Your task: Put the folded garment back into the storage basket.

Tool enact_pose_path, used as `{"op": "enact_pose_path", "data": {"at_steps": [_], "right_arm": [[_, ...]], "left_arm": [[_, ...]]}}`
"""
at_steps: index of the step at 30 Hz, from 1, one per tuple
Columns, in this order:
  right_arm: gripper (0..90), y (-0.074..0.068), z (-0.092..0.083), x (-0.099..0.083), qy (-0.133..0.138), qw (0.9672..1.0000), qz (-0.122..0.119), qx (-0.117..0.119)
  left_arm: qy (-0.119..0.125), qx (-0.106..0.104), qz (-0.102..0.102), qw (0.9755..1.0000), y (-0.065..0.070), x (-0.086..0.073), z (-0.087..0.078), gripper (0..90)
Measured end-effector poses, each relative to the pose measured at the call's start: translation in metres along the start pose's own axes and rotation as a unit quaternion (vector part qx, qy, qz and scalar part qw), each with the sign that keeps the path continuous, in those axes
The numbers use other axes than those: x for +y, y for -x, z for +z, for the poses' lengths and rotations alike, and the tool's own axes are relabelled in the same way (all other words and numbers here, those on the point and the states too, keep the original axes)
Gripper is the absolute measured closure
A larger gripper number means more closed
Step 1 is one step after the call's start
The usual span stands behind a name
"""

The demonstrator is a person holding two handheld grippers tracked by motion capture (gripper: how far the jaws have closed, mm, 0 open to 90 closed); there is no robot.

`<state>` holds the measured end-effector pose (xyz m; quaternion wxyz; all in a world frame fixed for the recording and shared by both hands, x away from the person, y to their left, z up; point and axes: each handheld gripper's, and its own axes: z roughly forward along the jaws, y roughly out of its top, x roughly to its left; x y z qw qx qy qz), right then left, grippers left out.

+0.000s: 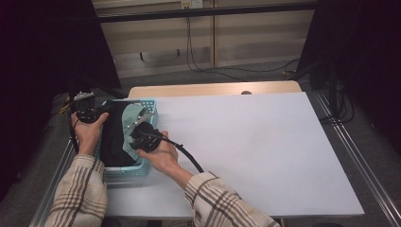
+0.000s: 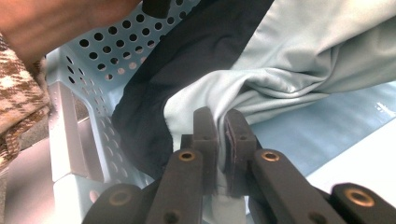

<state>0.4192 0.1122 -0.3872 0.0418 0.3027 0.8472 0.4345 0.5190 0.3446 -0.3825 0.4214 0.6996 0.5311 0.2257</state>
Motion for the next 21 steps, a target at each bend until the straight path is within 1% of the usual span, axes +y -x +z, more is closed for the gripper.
{"op": "enact_pose_path", "data": {"at_steps": [1, 2, 3, 4, 5, 6, 7, 8, 9, 11, 12, 13, 14, 15, 16, 18, 21], "right_arm": [[85.1, 0.0, 0.001, 0.0, 0.002, 1.0, 0.003, 0.002], [85.1, 0.001, 0.002, -0.001, 0.0, 1.0, -0.002, 0.0], [85.1, 0.0, 0.003, -0.001, -0.004, 1.0, 0.003, -0.002], [85.0, 0.0, 0.004, -0.002, -0.003, 1.0, 0.003, -0.001], [85.0, 0.001, 0.006, -0.003, -0.004, 1.0, -0.004, -0.002], [84.9, 0.001, 0.006, -0.004, -0.008, 1.0, -0.001, -0.005], [84.9, 0.001, 0.008, -0.005, -0.008, 1.0, -0.002, -0.004], [84.9, 0.001, 0.008, -0.005, -0.011, 0.9999, -0.007, -0.008], [84.8, 0.001, 0.009, -0.006, -0.013, 0.9999, 0.0, -0.007], [84.7, 0.001, 0.011, -0.006, -0.016, 0.9998, -0.004, -0.011], [84.6, 0.002, 0.012, -0.007, -0.014, 0.9999, -0.003, -0.009], [84.7, 0.001, 0.012, -0.007, -0.021, 0.9997, 0.001, -0.01], [84.6, 0.001, 0.013, -0.007, -0.02, 0.9997, -0.003, -0.01], [84.6, 0.001, 0.013, -0.007, -0.019, 0.9998, -0.003, -0.01], [84.5, 0.001, 0.013, -0.007, -0.019, 0.9998, -0.001, -0.01], [84.1, 0.001, 0.013, -0.007, -0.02, 0.9997, -0.003, -0.011], [82.8, 0.001, 0.013, -0.007, -0.022, 0.9997, -0.003, -0.01]], "left_arm": [[0.002, -0.001, 0.002, 1.0, 0.001, -0.001, 0.002, 74.7], [-0.003, 0.001, 0.006, 1.0, 0.001, -0.002, 0.003, 74.7], [-0.008, 0.001, 0.007, 0.9999, 0.001, -0.004, 0.005, 74.6], [-0.006, 0.003, 0.008, 0.9999, 0.002, -0.005, 0.006, 74.5], [-0.008, 0.001, 0.009, 0.9999, 0.001, -0.006, 0.006, 74.5], [-0.012, -0.001, 0.007, 0.9999, 0.001, -0.008, 0.007, 74.4], [-0.011, 0.002, 0.01, 0.9999, 0.001, -0.009, 0.008, 74.3], [-0.019, 0.005, 0.009, 0.9998, 0.0, -0.011, 0.009, 74.3], [-0.023, 0.008, 0.011, 0.9996, -0.001, -0.012, 0.01, 74.2], [-0.025, 0.01, 0.005, 0.9996, -0.001, -0.016, 0.013, 74.0], [-0.027, 0.01, 0.008, 0.9996, -0.001, -0.017, 0.013, 74.0], [-0.023, 0.007, 0.004, 0.9997, -0.001, -0.019, 0.015, 74.0], [-0.03, 0.008, 0.009, 0.9995, -0.002, -0.019, 0.014, 73.9], [-0.027, 0.009, 0.011, 0.9995, -0.003, -0.019, 0.015, 73.8], [-0.03, 0.01, 0.006, 0.9995, -0.002, -0.019, 0.015, 73.7], [-0.032, 0.011, 0.009, 0.9994, -0.001, -0.019, 0.016, 73.1], [-0.043, 0.008, 0.02, 0.9988, 0.0, -0.021, 0.02, 71.6]]}}
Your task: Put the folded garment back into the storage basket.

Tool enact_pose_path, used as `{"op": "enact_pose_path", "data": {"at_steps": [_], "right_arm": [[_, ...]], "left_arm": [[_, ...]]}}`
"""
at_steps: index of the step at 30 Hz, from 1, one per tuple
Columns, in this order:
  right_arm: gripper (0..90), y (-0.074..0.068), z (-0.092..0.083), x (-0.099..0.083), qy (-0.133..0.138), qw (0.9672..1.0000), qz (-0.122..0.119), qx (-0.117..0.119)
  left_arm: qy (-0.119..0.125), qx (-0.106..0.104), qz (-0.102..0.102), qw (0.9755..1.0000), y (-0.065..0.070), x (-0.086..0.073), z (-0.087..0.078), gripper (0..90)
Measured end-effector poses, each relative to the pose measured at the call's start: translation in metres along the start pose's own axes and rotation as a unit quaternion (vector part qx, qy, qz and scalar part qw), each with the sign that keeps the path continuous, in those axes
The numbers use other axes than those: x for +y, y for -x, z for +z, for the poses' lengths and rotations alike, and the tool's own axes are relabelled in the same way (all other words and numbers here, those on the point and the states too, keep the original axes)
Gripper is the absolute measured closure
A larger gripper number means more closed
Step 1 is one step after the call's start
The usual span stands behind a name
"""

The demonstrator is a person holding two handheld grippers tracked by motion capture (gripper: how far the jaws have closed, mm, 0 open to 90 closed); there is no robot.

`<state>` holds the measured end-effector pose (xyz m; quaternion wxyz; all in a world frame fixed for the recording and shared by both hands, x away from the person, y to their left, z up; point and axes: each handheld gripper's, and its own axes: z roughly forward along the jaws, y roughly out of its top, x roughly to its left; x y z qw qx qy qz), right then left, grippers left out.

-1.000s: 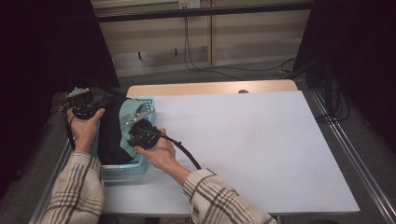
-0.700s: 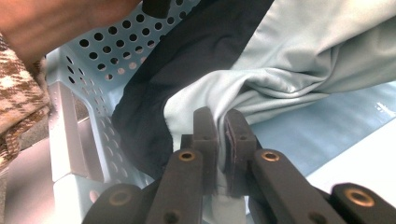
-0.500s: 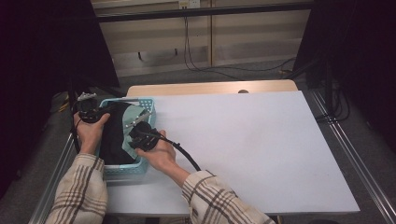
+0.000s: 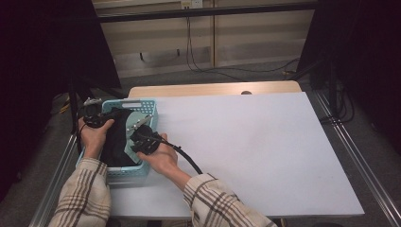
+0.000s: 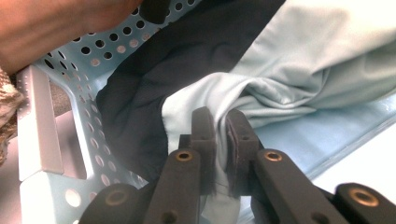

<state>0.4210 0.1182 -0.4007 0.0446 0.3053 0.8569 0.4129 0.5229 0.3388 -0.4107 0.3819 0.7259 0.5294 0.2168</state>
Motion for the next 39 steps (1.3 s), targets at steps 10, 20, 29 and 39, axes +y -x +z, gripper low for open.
{"op": "enact_pose_path", "data": {"at_steps": [10, 20, 29, 39], "right_arm": [[81.3, 0.0, 0.0, 0.003, -0.011, 0.9999, -0.006, -0.003], [76.4, -0.001, -0.002, 0.003, -0.012, 0.9999, -0.007, -0.01], [65.4, 0.002, -0.008, 0.006, -0.003, 0.9993, -0.016, -0.033], [42.8, 0.004, -0.019, 0.008, 0.022, 0.9992, -0.01, -0.033]], "left_arm": [[-0.013, 0.012, -0.006, 0.9998, -0.002, -0.002, 0.006, 67.2], [0.004, 0.017, -0.006, 0.9998, -0.001, -0.002, 0.004, 55.5], [0.024, 0.035, -0.019, 0.9989, -0.001, 0.002, -0.008, 33.7], [0.055, 0.031, 0.011, 0.9979, 0.003, 0.004, -0.018, 15.5]]}}
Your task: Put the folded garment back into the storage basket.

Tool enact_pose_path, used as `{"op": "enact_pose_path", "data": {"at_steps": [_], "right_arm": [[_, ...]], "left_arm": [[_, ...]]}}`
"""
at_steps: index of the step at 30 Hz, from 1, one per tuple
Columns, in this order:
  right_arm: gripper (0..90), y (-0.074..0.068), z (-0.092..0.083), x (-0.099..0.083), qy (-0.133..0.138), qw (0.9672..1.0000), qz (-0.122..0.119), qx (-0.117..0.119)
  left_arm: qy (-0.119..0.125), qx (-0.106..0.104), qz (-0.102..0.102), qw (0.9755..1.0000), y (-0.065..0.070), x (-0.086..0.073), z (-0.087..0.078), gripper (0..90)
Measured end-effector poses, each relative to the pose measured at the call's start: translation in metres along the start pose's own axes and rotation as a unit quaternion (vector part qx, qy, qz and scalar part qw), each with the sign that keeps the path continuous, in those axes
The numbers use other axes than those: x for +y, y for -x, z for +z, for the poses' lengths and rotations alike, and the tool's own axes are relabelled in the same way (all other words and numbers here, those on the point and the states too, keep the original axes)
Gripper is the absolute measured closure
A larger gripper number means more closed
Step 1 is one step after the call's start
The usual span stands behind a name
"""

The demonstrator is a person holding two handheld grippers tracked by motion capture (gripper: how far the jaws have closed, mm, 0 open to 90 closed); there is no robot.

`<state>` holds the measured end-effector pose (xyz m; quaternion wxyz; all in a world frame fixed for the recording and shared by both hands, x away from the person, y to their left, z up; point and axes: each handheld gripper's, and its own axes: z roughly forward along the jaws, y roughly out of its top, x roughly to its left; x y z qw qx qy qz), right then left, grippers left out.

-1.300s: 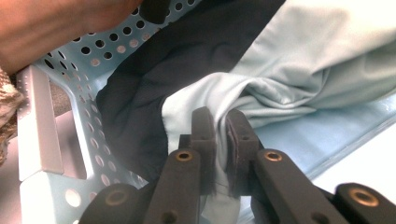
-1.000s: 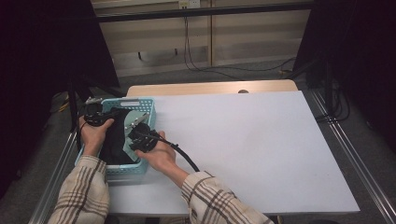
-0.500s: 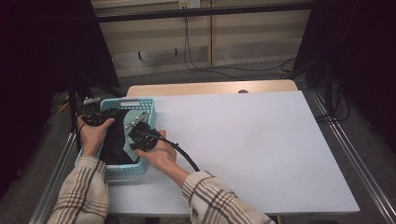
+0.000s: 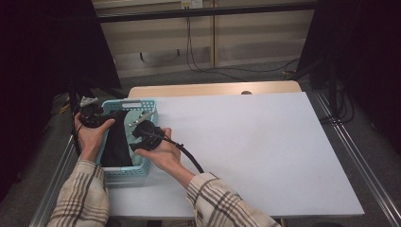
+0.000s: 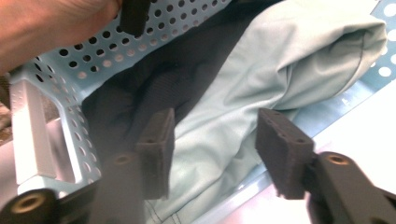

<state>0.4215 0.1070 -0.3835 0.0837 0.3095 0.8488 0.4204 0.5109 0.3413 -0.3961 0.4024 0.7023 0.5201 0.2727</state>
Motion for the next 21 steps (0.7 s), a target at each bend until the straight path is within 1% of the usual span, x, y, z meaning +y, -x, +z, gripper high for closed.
{"op": "enact_pose_path", "data": {"at_steps": [1, 3, 4, 5, 6, 7, 8, 9, 10, 11, 12, 13, 14, 15, 16, 17, 18, 19, 20, 21], "right_arm": [[40.7, 0.001, -0.001, 0.0, 0.006, 1.0, 0.001, -0.001], [36.0, 0.002, -0.003, -0.001, 0.014, 0.9999, 0.004, 0.003], [33.7, 0.004, -0.004, -0.001, 0.017, 0.9998, 0.004, 0.0], [31.1, 0.005, -0.005, -0.002, 0.021, 0.9998, 0.007, 0.001], [28.2, 0.008, -0.007, -0.002, 0.026, 0.9996, 0.01, 0.001], [27.1, 0.009, -0.008, -0.003, 0.029, 0.9995, 0.009, 0.002], [27.1, 0.011, -0.009, -0.003, 0.031, 0.9994, 0.011, 0.003], [26.6, 0.013, -0.01, -0.004, 0.035, 0.9992, 0.012, 0.013], [25.2, 0.013, -0.012, -0.004, 0.035, 0.9992, 0.015, 0.014], [23.3, 0.013, -0.013, -0.005, 0.04, 0.999, 0.012, 0.012], [22.3, 0.013, -0.015, -0.005, 0.047, 0.9988, 0.012, 0.01], [21.4, 0.014, -0.016, -0.006, 0.05, 0.9986, 0.014, 0.009], [19.6, 0.015, -0.016, -0.006, 0.051, 0.9985, 0.016, 0.011], [17.7, 0.016, -0.017, -0.007, 0.053, 0.9985, 0.012, 0.007], [17.1, 0.017, -0.018, -0.007, 0.056, 0.9983, 0.011, 0.005], [16.2, 0.018, -0.02, -0.008, 0.059, 0.9981, 0.015, 0.005], [14.0, 0.02, -0.021, -0.008, 0.062, 0.9979, 0.015, 0.009], [13.2, 0.021, -0.022, -0.009, 0.067, 0.9975, 0.016, 0.014], [12.0, 0.023, -0.024, -0.01, 0.072, 0.9971, 0.019, 0.014], [9.9, 0.024, -0.025, -0.012, 0.074, 0.997, 0.019, 0.014]], "left_arm": [[0.004, -0.001, 0.004, 1.0, 0.0, 0.0, -0.001, 13.6], [0.011, -0.002, 0.003, 0.9999, 0.001, 0.001, -0.005, 11.1], [0.023, -0.007, 0.002, 0.9997, 0.001, 0.001, -0.006, 10.5], [0.03, -0.006, 0.005, 0.9995, 0.001, 0.0, -0.009, 9.2], [0.039, -0.007, 0.004, 0.9992, 0.002, 0.0, -0.01, 7.8], [0.041, -0.006, 0.003, 0.9991, 0.002, 0.0, -0.012, 7.4], [0.042, -0.01, 0.007, 0.999, 0.001, 0.0, -0.014, 6.6], [0.044, -0.01, 0.007, 0.9989, 0.001, 0.0, -0.016, 4.8], [0.05, -0.018, 0.005, 0.9986, 0.001, 0.0, -0.018, 3.8], [0.059, -0.017, 0.001, 0.9981, 0.0, -0.001, -0.019, 3.8], [0.051, -0.024, -0.002, 0.9984, 0.001, -0.002, -0.021, 3.8], [0.052, -0.03, 0.0, 0.9982, 0.002, -0.002, -0.023, 3.8], [0.06, -0.024, 0.005, 0.9979, 0.003, -0.002, -0.025, 3.9], [0.058, -0.025, 0.01, 0.998, 0.003, -0.002, -0.026, 3.9], [0.06, -0.037, 0.014, 0.9974, 0.003, -0.002, -0.027, 3.8], [0.061, -0.047, 0.011, 0.9969, 0.003, -0.002, -0.029, 3.8], [0.057, -0.052, 0.004, 0.997, 0.004, -0.003, -0.032, 3.8], [0.062, -0.051, 0.004, 0.9968, 0.005, -0.004, -0.033, 3.8], [0.068, -0.053, 0.012, 0.9962, 0.004, -0.003, -0.035, 3.8], [0.075, -0.049, 0.006, 0.9959, 0.006, -0.004, -0.036, 3.8]]}}
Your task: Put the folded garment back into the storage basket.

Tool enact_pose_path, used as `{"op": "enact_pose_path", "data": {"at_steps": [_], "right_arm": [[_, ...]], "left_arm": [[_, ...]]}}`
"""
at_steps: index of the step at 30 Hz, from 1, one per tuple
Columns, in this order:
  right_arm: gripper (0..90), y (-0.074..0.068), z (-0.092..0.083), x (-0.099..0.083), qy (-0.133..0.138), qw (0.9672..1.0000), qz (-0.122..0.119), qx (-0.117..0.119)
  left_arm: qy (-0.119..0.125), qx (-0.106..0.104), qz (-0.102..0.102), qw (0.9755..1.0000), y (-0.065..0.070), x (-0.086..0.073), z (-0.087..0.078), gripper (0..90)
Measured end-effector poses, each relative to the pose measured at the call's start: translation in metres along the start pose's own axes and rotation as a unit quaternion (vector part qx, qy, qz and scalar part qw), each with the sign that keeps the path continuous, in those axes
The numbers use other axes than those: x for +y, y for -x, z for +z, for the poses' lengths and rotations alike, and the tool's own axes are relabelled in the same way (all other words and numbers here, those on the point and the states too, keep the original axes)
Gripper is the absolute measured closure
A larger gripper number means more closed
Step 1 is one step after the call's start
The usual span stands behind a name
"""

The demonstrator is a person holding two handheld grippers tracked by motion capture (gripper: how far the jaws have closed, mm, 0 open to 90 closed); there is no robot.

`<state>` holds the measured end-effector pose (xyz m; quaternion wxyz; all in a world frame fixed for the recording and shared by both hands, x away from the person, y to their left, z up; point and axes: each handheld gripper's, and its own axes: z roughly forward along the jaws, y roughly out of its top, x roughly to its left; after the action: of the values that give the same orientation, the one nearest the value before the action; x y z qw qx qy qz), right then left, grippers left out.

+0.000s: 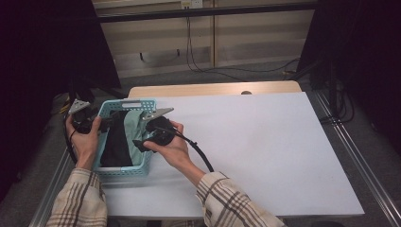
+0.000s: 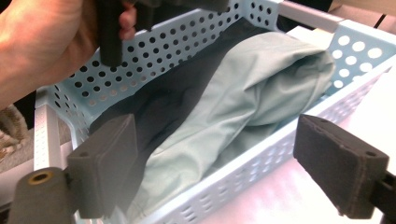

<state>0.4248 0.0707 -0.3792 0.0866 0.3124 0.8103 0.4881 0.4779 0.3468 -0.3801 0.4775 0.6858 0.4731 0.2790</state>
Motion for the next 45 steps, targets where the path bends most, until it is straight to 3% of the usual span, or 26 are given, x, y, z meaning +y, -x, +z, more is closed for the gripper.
{"op": "enact_pose_path", "data": {"at_steps": [3, 4, 5, 7, 11, 15, 16, 17, 20, 22, 23, 26, 27, 29, 32, 35, 36, 37, 40, 41, 45], "right_arm": [[9.2, 0.004, -0.006, -0.003, 0.007, 1.0, 0.0, -0.006], [9.2, 0.006, -0.009, -0.004, 0.007, 0.9999, 0.0, -0.01], [9.2, 0.008, -0.011, -0.005, 0.012, 0.9999, 0.001, -0.011], [8.8, 0.011, -0.018, -0.006, 0.024, 0.9997, -0.003, -0.01], [6.4, 0.016, -0.029, -0.008, 0.039, 0.9987, -0.001, -0.033], [7.4, 0.021, -0.038, -0.012, 0.056, 0.9966, -0.003, -0.061], [7.6, 0.022, -0.04, -0.013, 0.062, 0.9961, -0.007, -0.062], [7.7, 0.023, -0.042, -0.014, 0.064, 0.9958, -0.009, -0.065], [7.7, 0.025, -0.049, -0.017, 0.08, 0.994, -0.006, -0.075], [7.7, 0.027, -0.054, -0.019, 0.09, 0.9926, -0.002, -0.082], [7.7, 0.028, -0.056, -0.02, 0.097, 0.9916, -0.001, -0.086], [8.0, 0.03, -0.062, -0.021, 0.109, 0.9897, -0.003, -0.093], [8.0, 0.03, -0.064, -0.022, 0.114, 0.9892, -0.003, -0.092], [8.0, 0.03, -0.068, -0.023, 0.117, 0.9884, -0.007, -0.097], [8.1, 0.03, -0.075, -0.025, 0.122, 0.9873, -0.008, -0.101], [8.1, 0.03, -0.083, -0.03, 0.127, 0.9867, -0.009, -0.101], [8.1, 0.031, -0.086, -0.032, 0.128, 0.9864, -0.011, -0.103], [8.1, 0.032, -0.088, -0.034, 0.13, 0.986, -0.01, -0.104], [8.1, 0.035, -0.097, -0.039, 0.133, 0.984, -0.015, -0.117], [7.8, 0.035, -0.1, -0.039, 0.132, 0.984, -0.014, -0.119], [6.8, 0.037, -0.115, -0.041, 0.143, 0.9805, -0.02, -0.133]], "left_arm": [[0.011, -0.013, -0.012, 0.9998, 0.002, 0.0, -0.006, 3.8], [0.012, -0.018, -0.004, 0.9998, 0.002, 0.001, -0.009, 3.8], [0.018, -0.004, -0.006, 0.9998, 0.005, 0.001, -0.012, 3.9], [0.028, -0.007, -0.007, 0.9996, 0.005, 0.0, -0.016, 3.9], [0.041, -0.022, -0.015, 0.9988, 0.007, -0.001, -0.024, 3.8], [0.05, -0.019, 0.004, 0.9985, 0.016, 0.0, -0.032, 3.8], [0.051, -0.019, 0.015, 0.9984, 0.018, 0.001, -0.035, 3.8], [0.038, -0.021, 0.046, 0.998, 0.018, 0.003, -0.038, 3.8], [0.056, -0.026, 0.04, 0.9973, 0.029, 0.005, -0.045, 3.9], [0.06, -0.03, 0.047, 0.9966, 0.035, 0.003, -0.05, 3.9], [0.066, -0.017, 0.039, 0.9969, 0.039, 0.002, -0.051, 3.9], [0.069, -0.022, 0.03, 0.997, 0.046, -0.004, -0.058, 4.1], [0.062, -0.026, 0.039, 0.997, 0.046, -0.004, -0.06, 4.1], [0.069, -0.027, 0.038, 0.9965, 0.052, -0.007, -0.062, 4.2], [0.067, -0.015, 0.059, 0.9959, 0.061, -0.01, -0.066, 5.5], [0.078, -0.015, 0.049, 0.9956, 0.067, -0.012, -0.073, 5.5], [0.075, -0.015, 0.06, 0.9952, 0.067, -0.013, -0.078, 5.5], [0.085, -0.006, 0.052, 0.995, 0.071, -0.014, -0.079, 5.5], [0.076, -0.016, 0.066, 0.9948, 0.076, -0.019, -0.083, 5.4], [0.07, -0.011, 0.071, 0.995, 0.078, -0.02, -0.083, 5.5], [0.076, -0.017, 0.057, 0.9953, 0.085, -0.024, -0.087, 5.5]]}}
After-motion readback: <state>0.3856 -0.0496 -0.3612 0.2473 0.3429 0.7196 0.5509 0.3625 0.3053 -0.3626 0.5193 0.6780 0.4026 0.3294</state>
